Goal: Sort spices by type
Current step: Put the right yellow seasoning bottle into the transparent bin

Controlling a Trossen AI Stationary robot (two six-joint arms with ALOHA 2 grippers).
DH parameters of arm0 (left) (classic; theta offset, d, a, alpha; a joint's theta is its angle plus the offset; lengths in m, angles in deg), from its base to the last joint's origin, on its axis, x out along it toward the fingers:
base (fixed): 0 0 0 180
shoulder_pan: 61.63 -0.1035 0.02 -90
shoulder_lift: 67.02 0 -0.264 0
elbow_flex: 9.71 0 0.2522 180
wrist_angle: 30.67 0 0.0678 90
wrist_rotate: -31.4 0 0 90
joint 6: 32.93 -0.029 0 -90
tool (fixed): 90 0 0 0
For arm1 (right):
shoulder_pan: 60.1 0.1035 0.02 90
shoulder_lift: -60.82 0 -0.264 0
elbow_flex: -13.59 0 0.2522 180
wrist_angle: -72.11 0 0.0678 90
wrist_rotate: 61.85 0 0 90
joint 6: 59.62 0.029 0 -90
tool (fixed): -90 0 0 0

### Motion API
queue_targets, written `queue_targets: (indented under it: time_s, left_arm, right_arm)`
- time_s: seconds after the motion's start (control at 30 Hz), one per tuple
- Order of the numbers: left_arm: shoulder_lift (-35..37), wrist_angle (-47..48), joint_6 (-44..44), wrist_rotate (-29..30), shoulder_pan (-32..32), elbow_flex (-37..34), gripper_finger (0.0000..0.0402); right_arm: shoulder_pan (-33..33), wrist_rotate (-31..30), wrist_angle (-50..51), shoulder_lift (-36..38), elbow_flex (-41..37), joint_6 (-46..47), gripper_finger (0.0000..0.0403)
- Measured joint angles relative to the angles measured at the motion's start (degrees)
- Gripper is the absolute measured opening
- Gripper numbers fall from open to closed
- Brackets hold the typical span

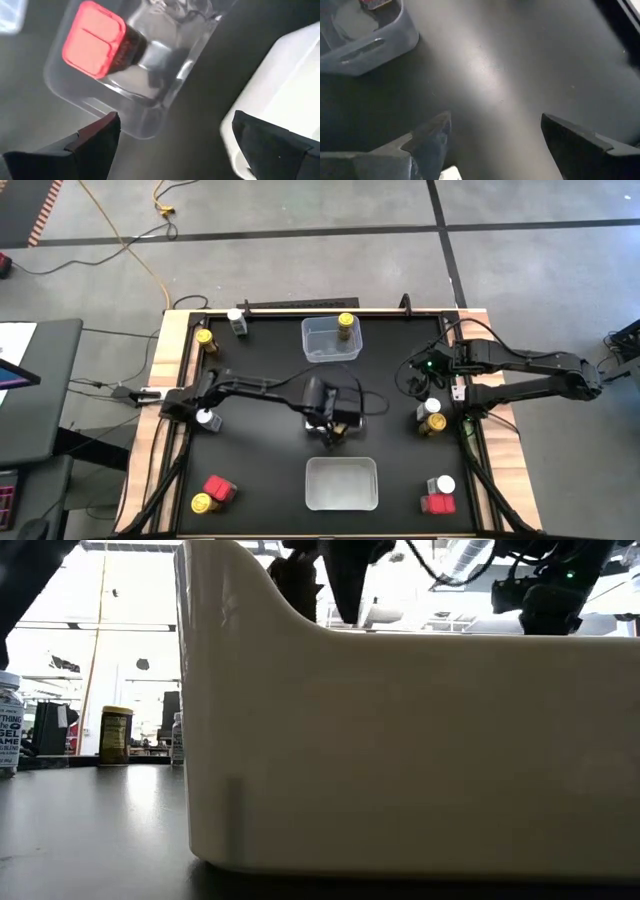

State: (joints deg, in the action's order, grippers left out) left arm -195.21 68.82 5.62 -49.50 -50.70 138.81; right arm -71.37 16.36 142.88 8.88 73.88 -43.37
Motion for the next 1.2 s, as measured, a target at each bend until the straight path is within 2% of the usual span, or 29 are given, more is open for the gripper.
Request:
queue_targets:
  time_s: [0.13, 0.23, 0.4, 0.47, 0.67, 0.87, 1.0, 1.2]
  left_arm:
    - [2.17, 0.03, -2.04, 7.36, 3.13, -0.02, 0.0369]
    - [5.06, 0.43, -4.83, 10.55, 4.86, -0.12, 0.0369]
    - [13.12, -2.37, -10.72, 12.04, 5.57, -7.79, 0.0369]
    - [17.73, -6.13, -12.72, 12.16, 5.54, -14.14, 0.0369]
    - [35.68, -24.85, -14.98, 11.81, 5.5, -41.31, 0.0369]
    - [53.73, -42.02, -13.76, 10.31, 4.86, -66.16, 0.0369]
    - [63.63, -50.7, -12.38, 8.69, 4.58, -78.75, 0.0369]
    - [73.78, -63.01, -10.26, 7.57, 4.58, -91.93, 0.0368]
  right_arm:
    - [0.25, 0.0, -0.28, 0.02, 0.0, 6.14, 0.0333]
    - [1.76, -0.02, -1.04, 0.02, 0.12, 10.86, 0.0332]
    - [6.17, -1.08, -3.54, -0.51, 4.22, 17.53, 0.0331]
    - [8.07, -3.52, -3.93, -1.14, 6.85, 20.51, 0.0331]
    - [12.3, -7.69, 0.07, -5.82, 15.31, 26.23, 0.0331]
    - [14.75, -7.61, 18.69, -14.37, 24.79, 38.43, 0.0331]
    - [16.67, -3.36, 29.3, -18.4, 29.22, 47.11, 0.0331]
    - [22.55, 0.28, 31.26, -17.51, 28.18, 58.56, 0.0326]
